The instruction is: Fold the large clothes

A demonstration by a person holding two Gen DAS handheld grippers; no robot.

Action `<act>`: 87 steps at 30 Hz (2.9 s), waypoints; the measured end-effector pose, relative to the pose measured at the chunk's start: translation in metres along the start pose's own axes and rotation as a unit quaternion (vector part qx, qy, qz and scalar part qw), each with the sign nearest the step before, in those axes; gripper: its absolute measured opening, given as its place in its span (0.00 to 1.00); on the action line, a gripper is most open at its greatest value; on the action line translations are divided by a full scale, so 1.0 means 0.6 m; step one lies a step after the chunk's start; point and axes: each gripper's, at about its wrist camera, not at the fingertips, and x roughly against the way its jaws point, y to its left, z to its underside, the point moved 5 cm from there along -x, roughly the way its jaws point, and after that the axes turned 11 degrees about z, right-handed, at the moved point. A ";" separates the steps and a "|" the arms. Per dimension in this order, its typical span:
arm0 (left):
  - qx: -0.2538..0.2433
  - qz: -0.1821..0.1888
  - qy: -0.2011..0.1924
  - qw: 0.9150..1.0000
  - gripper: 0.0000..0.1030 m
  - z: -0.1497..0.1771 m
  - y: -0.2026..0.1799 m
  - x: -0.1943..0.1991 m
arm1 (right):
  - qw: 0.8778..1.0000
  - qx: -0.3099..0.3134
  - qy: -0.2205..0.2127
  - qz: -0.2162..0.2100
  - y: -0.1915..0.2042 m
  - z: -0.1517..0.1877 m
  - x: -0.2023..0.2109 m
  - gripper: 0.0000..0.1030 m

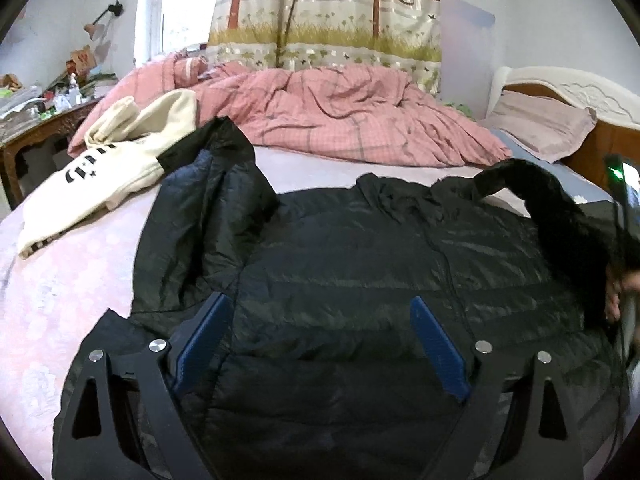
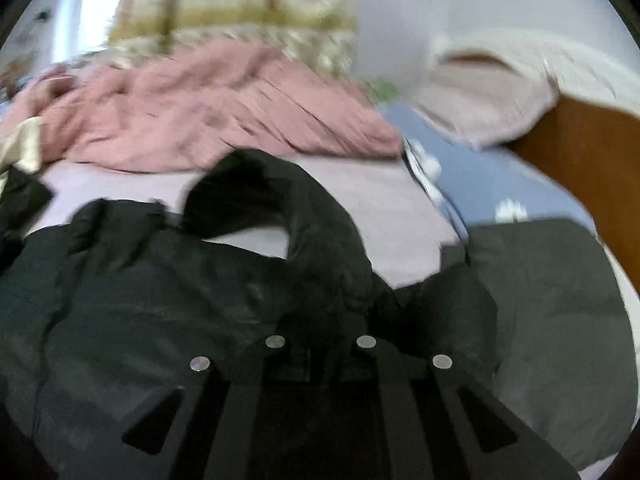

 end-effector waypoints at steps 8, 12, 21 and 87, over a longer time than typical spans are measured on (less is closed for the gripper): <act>-0.008 0.020 -0.029 0.999 0.87 -0.018 -0.016 0.048 | 0.987 0.042 0.138 -0.068 0.039 0.072 0.086 0.06; -0.018 -0.002 -0.063 0.998 0.87 -0.039 -0.015 0.085 | 0.982 0.050 0.181 -0.018 0.004 0.130 0.083 0.06; 0.013 -0.010 -0.105 0.994 0.88 -0.065 0.028 0.139 | 0.983 0.077 0.107 0.124 -0.015 0.107 0.147 0.61; 0.001 -0.092 -0.027 0.995 0.87 -0.030 0.112 0.054 | 0.939 0.016 0.163 -0.303 0.334 -0.001 0.044 0.37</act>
